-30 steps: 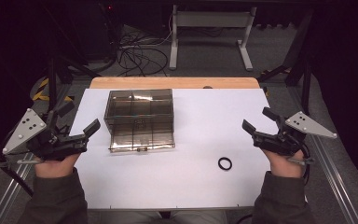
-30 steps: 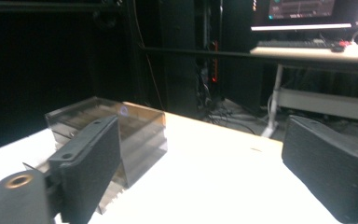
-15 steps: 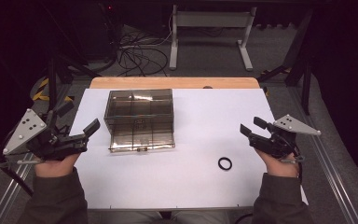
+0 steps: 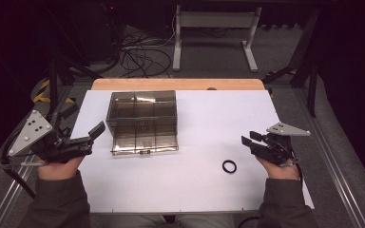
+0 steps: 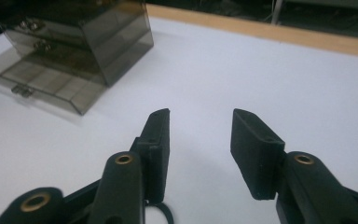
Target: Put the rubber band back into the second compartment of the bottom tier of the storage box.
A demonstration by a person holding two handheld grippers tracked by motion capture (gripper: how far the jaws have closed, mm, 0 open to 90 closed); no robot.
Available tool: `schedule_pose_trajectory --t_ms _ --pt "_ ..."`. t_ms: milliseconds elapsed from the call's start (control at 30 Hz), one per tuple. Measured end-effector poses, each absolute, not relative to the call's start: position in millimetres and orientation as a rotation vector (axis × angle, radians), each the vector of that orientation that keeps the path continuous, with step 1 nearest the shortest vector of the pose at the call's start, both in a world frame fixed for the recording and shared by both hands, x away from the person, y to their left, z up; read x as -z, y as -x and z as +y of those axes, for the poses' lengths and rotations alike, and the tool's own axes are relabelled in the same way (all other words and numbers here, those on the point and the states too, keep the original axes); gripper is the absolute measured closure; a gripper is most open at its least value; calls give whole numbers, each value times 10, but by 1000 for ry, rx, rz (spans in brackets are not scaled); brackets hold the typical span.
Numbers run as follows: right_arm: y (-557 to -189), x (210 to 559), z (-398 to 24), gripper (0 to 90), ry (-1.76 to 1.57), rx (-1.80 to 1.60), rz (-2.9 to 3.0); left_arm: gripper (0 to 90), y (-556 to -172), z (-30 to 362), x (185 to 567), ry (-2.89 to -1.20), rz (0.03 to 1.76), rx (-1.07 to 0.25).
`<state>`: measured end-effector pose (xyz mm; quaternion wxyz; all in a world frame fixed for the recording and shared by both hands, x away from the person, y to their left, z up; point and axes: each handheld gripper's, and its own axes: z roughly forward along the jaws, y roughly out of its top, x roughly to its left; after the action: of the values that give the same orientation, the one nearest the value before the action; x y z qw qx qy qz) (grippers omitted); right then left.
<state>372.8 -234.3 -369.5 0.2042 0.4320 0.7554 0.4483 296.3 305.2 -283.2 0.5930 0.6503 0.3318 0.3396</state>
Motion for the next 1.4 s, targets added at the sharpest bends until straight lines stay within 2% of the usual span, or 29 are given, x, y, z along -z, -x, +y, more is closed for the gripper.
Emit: schedule_pose_trajectory --t_ms 700,1400 --pt "-3889 4098 -2202 761 -1203 -1055 2454 56 -3000 3033 2874 -1530 784 -783" --pt "-3959 4288 -2140 801 -1214 -965 2571 61 -2999 2999 2883 -1556 770 -791"
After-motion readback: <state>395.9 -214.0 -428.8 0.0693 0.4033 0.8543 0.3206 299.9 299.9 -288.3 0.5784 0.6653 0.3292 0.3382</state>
